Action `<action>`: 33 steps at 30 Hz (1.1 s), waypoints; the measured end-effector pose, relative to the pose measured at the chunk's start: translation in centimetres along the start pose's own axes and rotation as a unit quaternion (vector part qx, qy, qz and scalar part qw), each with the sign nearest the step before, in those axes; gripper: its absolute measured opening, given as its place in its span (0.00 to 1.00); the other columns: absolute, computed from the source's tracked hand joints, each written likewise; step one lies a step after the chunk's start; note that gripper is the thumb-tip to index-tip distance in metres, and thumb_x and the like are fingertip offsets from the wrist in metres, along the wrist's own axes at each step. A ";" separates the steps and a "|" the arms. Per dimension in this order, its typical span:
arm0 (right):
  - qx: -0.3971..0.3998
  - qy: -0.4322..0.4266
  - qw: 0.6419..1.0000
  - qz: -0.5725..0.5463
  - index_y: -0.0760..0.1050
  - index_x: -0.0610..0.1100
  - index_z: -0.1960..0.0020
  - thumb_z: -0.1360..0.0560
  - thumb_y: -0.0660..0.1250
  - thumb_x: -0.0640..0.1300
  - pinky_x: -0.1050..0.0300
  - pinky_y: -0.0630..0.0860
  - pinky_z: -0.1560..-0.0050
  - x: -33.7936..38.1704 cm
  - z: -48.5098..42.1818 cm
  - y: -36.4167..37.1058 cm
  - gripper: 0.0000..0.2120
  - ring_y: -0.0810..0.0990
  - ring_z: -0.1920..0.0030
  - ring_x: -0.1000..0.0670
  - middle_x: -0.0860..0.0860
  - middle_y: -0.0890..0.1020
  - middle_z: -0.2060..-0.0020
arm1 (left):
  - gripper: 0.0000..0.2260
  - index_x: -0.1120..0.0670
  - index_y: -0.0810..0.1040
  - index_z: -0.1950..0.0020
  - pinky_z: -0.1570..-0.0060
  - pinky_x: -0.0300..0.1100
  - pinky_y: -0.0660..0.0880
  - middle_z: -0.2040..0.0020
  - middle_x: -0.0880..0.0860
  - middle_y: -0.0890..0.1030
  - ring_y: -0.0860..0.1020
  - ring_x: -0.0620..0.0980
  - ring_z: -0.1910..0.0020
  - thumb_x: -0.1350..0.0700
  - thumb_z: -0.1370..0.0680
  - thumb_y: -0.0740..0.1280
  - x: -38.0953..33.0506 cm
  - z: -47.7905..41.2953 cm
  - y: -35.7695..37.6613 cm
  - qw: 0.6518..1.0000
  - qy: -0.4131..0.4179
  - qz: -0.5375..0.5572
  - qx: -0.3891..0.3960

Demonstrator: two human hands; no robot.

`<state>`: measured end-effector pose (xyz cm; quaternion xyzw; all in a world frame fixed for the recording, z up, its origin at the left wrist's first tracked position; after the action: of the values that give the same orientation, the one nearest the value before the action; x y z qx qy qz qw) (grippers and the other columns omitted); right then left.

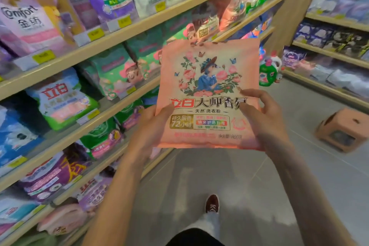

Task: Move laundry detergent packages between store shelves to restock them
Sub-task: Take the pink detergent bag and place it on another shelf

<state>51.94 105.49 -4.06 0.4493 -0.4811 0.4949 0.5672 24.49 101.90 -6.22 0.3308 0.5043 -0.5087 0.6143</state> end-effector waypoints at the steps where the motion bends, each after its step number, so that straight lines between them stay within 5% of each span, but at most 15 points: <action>1: 0.003 0.003 1.000 0.005 0.77 0.48 0.42 0.22 0.66 0.36 0.61 0.79 0.71 0.3 -2.0 -0.4 0.11 0.87 0.63 0.52 0.50 0.85 0.52 | 0.05 0.50 0.82 0.48 0.57 0.43 0.79 0.57 0.47 0.88 0.86 0.43 0.61 0.52 0.18 0.66 -0.5 -1.7 1.1 1.000 0.001 0.007 0.006; 5: 0.012 -0.005 1.000 0.025 0.77 0.50 0.44 0.22 0.66 0.35 0.55 0.82 0.64 1.9 -10.2 -2.0 0.12 0.87 0.57 0.48 0.47 0.85 0.49 | 0.09 0.51 0.83 0.43 0.41 0.54 0.79 0.49 0.49 0.88 0.86 0.51 0.48 0.49 0.21 0.70 -3.1 -7.8 6.0 0.999 0.022 0.017 0.022; 10: 0.035 -0.003 0.999 0.012 0.77 0.53 0.44 0.23 0.65 0.34 0.50 0.83 0.63 3.3 -19.2 -3.6 0.16 0.87 0.57 0.47 0.49 0.84 0.50 | 0.10 0.48 0.84 0.45 0.40 0.59 0.78 0.49 0.46 0.87 0.86 0.51 0.48 0.49 0.26 0.75 -6.6 -14.0 10.7 0.999 0.052 0.006 0.011; 13: 0.054 -0.029 0.998 0.032 0.77 0.53 0.42 0.24 0.65 0.32 0.42 0.84 0.54 4.2 -24.3 -4.8 0.18 0.86 0.52 0.48 0.49 0.83 0.46 | 0.07 0.44 0.83 0.48 0.39 0.54 0.78 0.51 0.42 0.87 0.85 0.46 0.48 0.53 0.24 0.74 -8.6 -17.6 13.1 0.998 0.066 -0.019 -0.001; 16: 0.092 -0.063 0.992 0.051 0.76 0.50 0.39 0.29 0.66 0.29 0.46 0.84 0.51 5.3 -29.3 -5.9 0.24 0.84 0.47 0.48 0.50 0.84 0.47 | 0.07 0.44 0.82 0.48 0.40 0.54 0.79 0.49 0.43 0.87 0.85 0.47 0.48 0.55 0.23 0.73 -11.0 -20.7 16.2 0.995 0.094 -0.025 0.004; 23: 0.227 -0.098 0.969 0.029 0.72 0.51 0.32 0.29 0.66 0.24 0.53 0.81 0.45 10.0 -43.4 -8.7 0.32 0.82 0.41 0.48 0.52 0.85 0.45 | 0.08 0.46 0.81 0.50 0.61 0.30 0.77 0.57 0.38 0.86 0.84 0.36 0.57 0.60 0.22 0.71 -17.4 -28.1 24.6 0.987 0.152 -0.008 -0.057; 28: 0.363 -0.096 0.924 0.069 0.65 0.63 0.28 0.35 0.74 0.34 0.55 0.81 0.47 13.6 -51.0 -10.1 0.43 0.82 0.41 0.54 0.60 0.81 0.40 | 0.08 0.52 0.84 0.47 0.47 0.56 0.81 0.50 0.50 0.88 0.86 0.54 0.49 0.57 0.26 0.76 -19.3 -32.8 29.1 0.975 0.162 0.060 -0.142; 33: 0.396 -0.138 0.898 0.133 0.57 0.62 0.24 0.27 0.75 0.35 0.55 0.77 0.38 17.3 -57.7 -8.9 0.43 0.79 0.39 0.61 0.58 0.75 0.32 | 0.09 0.52 0.84 0.48 0.44 0.59 0.80 0.50 0.52 0.88 0.85 0.58 0.47 0.57 0.27 0.76 -22.0 -36.5 31.3 0.964 0.160 0.105 -0.185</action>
<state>67.45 163.64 5.05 0.6324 -0.3739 0.6487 0.1988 44.77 150.17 1.53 0.3395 0.6437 -0.2793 0.6264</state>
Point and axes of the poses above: each hand's wrist, its own z-axis away from the middle knuckle, its own y-axis out of the palm, x = y × z, the point moved 10 cm from there along -z, towards the middle knuckle
